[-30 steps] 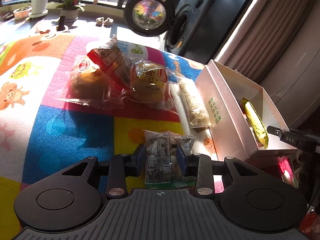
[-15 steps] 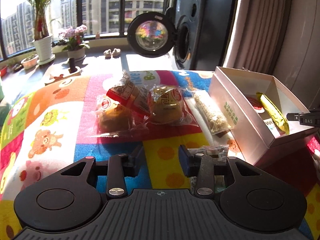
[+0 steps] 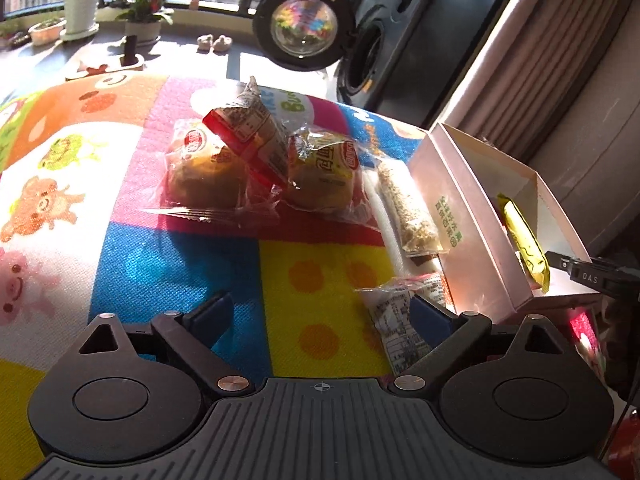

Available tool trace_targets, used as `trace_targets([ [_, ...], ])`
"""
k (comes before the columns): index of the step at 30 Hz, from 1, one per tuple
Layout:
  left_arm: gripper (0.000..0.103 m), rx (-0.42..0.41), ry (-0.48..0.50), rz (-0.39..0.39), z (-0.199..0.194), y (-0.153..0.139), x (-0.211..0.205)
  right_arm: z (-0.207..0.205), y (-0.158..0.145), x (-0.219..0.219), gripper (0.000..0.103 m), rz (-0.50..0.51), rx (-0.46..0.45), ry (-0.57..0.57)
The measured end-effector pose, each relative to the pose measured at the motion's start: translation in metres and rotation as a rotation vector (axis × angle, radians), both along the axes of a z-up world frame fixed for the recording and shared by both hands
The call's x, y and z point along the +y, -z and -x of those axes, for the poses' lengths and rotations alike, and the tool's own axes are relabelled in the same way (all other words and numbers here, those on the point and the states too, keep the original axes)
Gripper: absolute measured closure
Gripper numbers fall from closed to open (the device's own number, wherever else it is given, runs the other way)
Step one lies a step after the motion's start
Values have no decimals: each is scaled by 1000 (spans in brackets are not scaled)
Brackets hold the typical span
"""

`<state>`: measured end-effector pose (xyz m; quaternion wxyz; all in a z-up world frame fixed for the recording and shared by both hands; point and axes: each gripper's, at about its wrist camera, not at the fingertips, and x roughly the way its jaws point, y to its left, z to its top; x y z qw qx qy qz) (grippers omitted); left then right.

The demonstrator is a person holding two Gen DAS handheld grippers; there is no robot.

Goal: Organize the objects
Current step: 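Reach the left gripper to the clear bag of white ball snacks and grasp it, then lift the snack bag with the left gripper and carry it over the box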

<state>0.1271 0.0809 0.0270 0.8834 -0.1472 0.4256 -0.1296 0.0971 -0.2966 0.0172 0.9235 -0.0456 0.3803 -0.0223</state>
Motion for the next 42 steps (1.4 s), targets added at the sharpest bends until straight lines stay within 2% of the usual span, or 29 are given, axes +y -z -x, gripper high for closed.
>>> trace_targets([
  [1, 7, 6, -11, 51, 2, -3, 0, 0, 0, 0, 86, 1, 0, 0],
  [3, 8, 8, -7, 89, 5, -6, -8, -1, 0, 1, 86, 4, 1, -1],
  [6, 8, 10, -8, 69, 7, -11, -32, -1, -1, 1, 86, 2, 3, 2],
  [8, 8, -10, -4, 19, 6, -11, -48, -1, -1, 1, 86, 3, 4, 2],
  [10, 10, -48, 2, -73, 4, -10, -66, -1, -1, 1, 86, 2, 5, 2],
  [12, 11, -74, 49, -152, 3, -7, -80, -1, -1, 1, 86, 2, 4, 2],
  [15, 12, -116, 99, -314, 7, 2, -95, -1, -2, 0, 86, 0, 1, 0],
  [18, 12, -132, 95, -341, 12, 5, -87, -1, -2, 0, 86, 2, 0, -2],
  [21, 14, -158, 48, -404, 13, 1, -71, -1, -2, 1, 86, 2, -4, 0],
  [22, 15, -152, 40, -396, 13, 0, -66, -1, -2, 1, 86, 2, -5, 1],
  [25, 15, -94, 23, -292, 9, 0, -52, -3, -2, 2, 85, 7, -5, 5],
  [27, 16, -79, 12, -272, 8, 3, -52, -4, -3, 4, 85, 16, -6, 6],
  [35, 17, -99, 4, -327, 12, 6, -66, -1, -13, 7, 90, 50, -60, 16],
  [37, 25, -110, 1, -341, 14, 6, -66, -1, -12, 5, 94, 57, -63, 22],
  [38, 33, -119, -3, -358, 14, 5, -65, 0, -12, 5, 95, 55, -65, 23],
  [42, 38, -135, -3, -348, 19, 4, -61, 8, -17, 1, 98, 36, -94, 24],
])
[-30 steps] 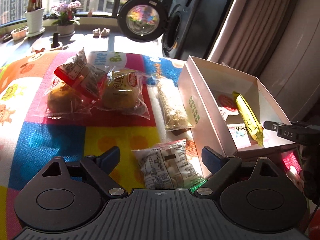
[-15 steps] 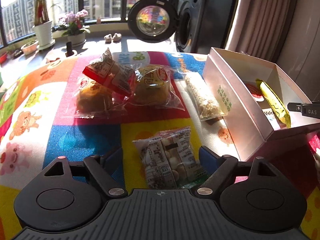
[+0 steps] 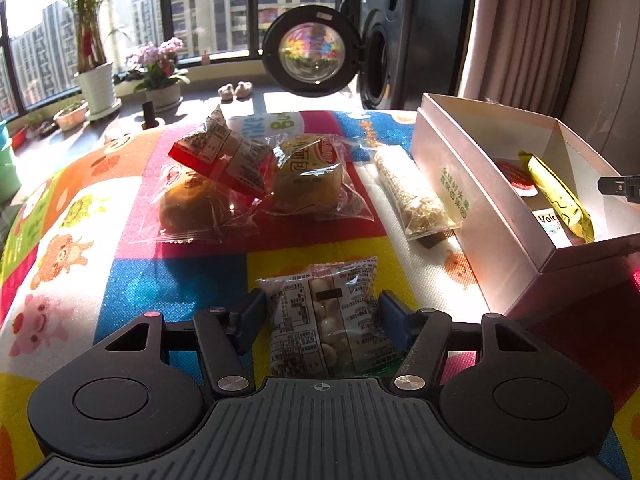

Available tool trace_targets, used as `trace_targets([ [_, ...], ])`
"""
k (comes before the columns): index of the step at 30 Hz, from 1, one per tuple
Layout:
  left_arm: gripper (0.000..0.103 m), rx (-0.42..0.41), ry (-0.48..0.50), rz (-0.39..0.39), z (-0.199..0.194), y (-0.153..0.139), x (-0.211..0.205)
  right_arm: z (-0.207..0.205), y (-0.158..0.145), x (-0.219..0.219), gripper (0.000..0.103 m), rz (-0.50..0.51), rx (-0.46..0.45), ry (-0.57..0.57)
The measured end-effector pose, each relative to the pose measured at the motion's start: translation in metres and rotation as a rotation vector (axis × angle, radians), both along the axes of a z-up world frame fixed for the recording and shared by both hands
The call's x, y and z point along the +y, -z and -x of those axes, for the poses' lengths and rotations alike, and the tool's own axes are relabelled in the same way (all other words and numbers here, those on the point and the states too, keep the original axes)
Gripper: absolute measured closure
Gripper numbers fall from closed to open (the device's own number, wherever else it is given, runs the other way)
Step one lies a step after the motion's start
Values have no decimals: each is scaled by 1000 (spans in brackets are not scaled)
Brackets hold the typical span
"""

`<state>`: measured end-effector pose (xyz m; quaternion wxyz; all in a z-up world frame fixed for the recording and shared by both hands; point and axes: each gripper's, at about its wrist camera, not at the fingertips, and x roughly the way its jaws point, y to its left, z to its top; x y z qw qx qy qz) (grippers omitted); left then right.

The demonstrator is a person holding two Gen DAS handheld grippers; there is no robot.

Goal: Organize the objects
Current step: 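Lift the snack bag with the left gripper and carry it over the box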

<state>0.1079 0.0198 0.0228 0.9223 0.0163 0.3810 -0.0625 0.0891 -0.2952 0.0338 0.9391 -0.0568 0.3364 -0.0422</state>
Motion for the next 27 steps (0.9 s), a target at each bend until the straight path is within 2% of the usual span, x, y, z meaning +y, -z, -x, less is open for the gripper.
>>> trace_targets([
  [6, 39, -23, -5, 17, 7, 3, 4, 26, -4, -3, 98, -41, -51, 13],
  [15, 42, -42, -12, 41, 9, 3, 8, 22, 0, 5, 99, -2, -57, 26],
  [19, 46, -47, -29, 91, 6, -6, 13, 24, 2, 4, 99, -8, -64, 24],
  [22, 47, -107, -33, 127, 5, -28, 13, 26, 3, 3, 99, -12, -72, 20],
  [25, 47, -141, -4, 236, 0, -53, 9, 27, 4, 2, 99, -14, -82, 16],
  [27, 47, -143, 52, 281, -8, -65, -5, 28, 4, 2, 99, -14, -85, 15],
])
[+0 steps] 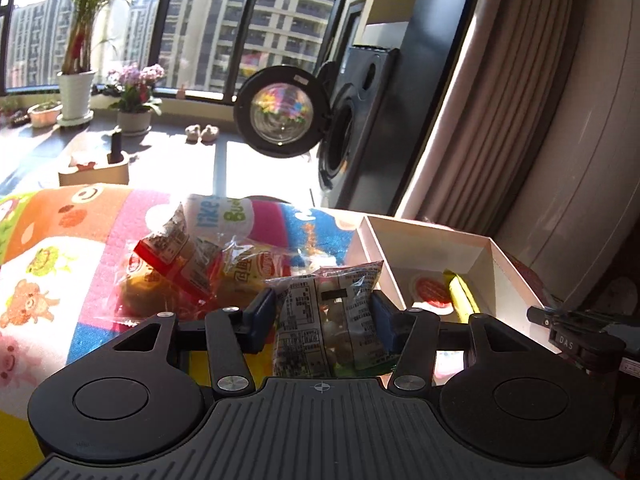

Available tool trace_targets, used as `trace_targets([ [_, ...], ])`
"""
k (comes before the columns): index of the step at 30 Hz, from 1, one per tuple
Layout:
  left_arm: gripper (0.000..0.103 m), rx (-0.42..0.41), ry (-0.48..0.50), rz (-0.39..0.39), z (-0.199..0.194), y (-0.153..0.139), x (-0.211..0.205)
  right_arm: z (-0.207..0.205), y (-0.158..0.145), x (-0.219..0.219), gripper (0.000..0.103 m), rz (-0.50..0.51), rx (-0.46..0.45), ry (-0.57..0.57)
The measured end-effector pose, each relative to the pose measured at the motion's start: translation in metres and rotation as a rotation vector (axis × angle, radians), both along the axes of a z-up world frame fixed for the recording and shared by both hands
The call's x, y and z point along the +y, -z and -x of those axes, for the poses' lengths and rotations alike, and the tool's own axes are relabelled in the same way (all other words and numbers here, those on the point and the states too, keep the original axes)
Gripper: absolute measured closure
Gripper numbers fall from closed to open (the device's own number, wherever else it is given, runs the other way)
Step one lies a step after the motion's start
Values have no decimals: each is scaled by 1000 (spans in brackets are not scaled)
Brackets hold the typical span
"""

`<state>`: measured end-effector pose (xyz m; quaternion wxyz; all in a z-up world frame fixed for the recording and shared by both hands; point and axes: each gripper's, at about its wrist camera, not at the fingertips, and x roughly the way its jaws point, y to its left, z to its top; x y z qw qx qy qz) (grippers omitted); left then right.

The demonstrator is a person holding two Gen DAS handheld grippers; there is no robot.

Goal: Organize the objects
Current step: 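Lift the snack bag with the left gripper and carry it over the box, then lower the snack bag into the white box and open the left gripper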

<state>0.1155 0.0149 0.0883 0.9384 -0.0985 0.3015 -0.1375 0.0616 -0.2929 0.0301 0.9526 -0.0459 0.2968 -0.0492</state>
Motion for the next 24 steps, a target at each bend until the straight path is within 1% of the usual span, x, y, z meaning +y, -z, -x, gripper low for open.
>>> trace_targets([
  [2, 47, 10, 54, 34, -9, -5, -18, 0, 0, 0, 99, 1, -1, 0],
  [4, 47, 29, 95, 68, -18, -5, -36, 0, 0, 0, 99, 2, -1, -1],
  [6, 47, 35, 125, 78, -26, 0, -59, 0, 0, 0, 99, 1, 1, -1],
  [8, 46, 35, 136, 51, -31, 9, -80, -1, -1, 0, 99, -2, 3, -2],
  [11, 46, 57, 165, -2, -31, 20, -99, -1, -1, -1, 99, -5, 6, -5],
  [12, 48, 50, 176, -20, -28, 23, -101, -1, -1, -1, 99, -4, 6, -5],
  [15, 48, 14, 193, -102, -20, 25, -108, -2, 0, -2, 99, -1, 10, -4],
  [17, 48, 2, 203, -119, -17, 25, -108, -3, 1, -2, 98, -2, 16, -2],
  [19, 48, -13, 202, -64, -15, 21, -97, -3, 2, -3, 98, -5, 18, -1],
  [20, 48, -33, 187, -10, -14, 17, -87, -4, 2, -4, 98, -6, 19, -1],
  [22, 48, -63, 112, 93, -18, 9, -66, -4, 2, -5, 98, -8, 23, -2],
  [23, 48, -66, 53, 136, -24, 5, -53, -4, 2, -5, 98, -8, 24, -3],
  [24, 48, -57, -7, 162, -30, 3, -40, -4, 2, -4, 98, -8, 25, -3],
])
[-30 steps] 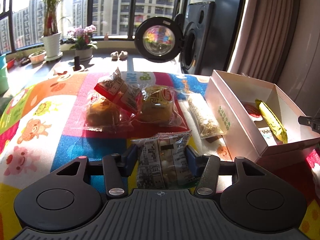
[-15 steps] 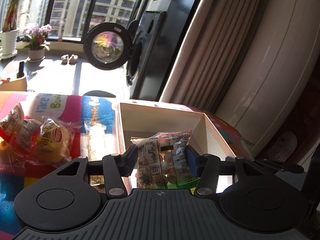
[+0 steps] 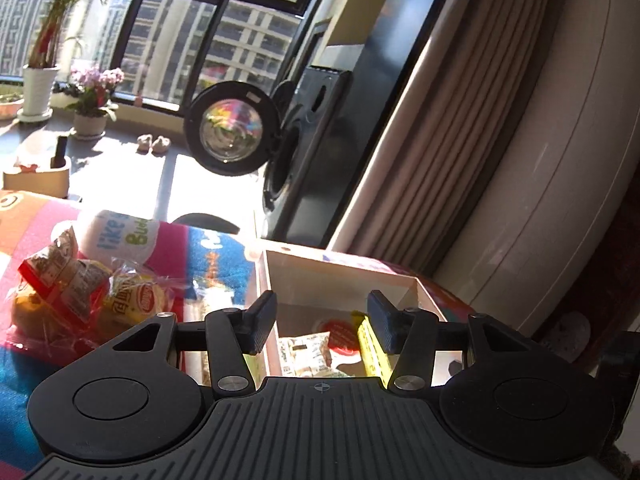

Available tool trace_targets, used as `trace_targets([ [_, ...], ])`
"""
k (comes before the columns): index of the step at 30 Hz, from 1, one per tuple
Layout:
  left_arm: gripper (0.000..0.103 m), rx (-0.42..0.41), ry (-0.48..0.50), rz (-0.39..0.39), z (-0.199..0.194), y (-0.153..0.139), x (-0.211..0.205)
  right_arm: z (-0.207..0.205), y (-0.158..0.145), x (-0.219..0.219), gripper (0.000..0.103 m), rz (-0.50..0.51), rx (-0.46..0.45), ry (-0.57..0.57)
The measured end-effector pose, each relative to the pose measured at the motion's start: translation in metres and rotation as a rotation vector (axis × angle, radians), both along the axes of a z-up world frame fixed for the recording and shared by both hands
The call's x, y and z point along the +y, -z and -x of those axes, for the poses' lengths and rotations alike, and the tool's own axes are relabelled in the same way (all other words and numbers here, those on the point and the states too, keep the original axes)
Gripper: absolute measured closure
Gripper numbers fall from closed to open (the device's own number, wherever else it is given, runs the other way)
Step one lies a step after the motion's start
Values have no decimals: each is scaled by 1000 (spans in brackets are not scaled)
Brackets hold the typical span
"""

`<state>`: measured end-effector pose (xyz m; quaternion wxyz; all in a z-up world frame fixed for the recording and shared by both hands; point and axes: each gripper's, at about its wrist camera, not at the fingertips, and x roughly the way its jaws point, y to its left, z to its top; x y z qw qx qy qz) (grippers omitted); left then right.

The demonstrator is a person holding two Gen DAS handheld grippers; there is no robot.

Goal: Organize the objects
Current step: 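Lower the snack bag into the white box and open the left gripper, then reach the left gripper to the long grain-stick packet and grasp it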

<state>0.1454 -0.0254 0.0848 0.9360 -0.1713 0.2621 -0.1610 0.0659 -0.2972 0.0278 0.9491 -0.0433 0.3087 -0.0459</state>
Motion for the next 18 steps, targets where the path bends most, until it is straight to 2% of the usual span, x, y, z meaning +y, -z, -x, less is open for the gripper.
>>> trace_targets([
  [3, 49, 96, -94, 22, -27, 5, 29, 0, 0, 0, 98, 0, 0, 1],
  [6, 49, 219, -44, 71, -51, 20, 41, -1, 0, 2, 96, 3, 2, 2],
  [8, 49, 278, 9, 67, -63, 34, 39, -2, 0, 3, 96, 3, 5, 3],
  [12, 49, 330, -48, 2, -75, 56, 32, -1, -1, 3, 95, 3, 11, 0],
  [14, 55, 339, -86, -8, -76, 65, 31, -1, -1, 3, 95, 7, 12, -2],
  [17, 57, 324, -59, -68, -83, 69, 19, -1, -2, 6, 95, 12, 13, 0],
  [18, 62, 313, -50, -80, -83, 68, 17, -1, -2, 6, 95, 11, 13, 0],
])
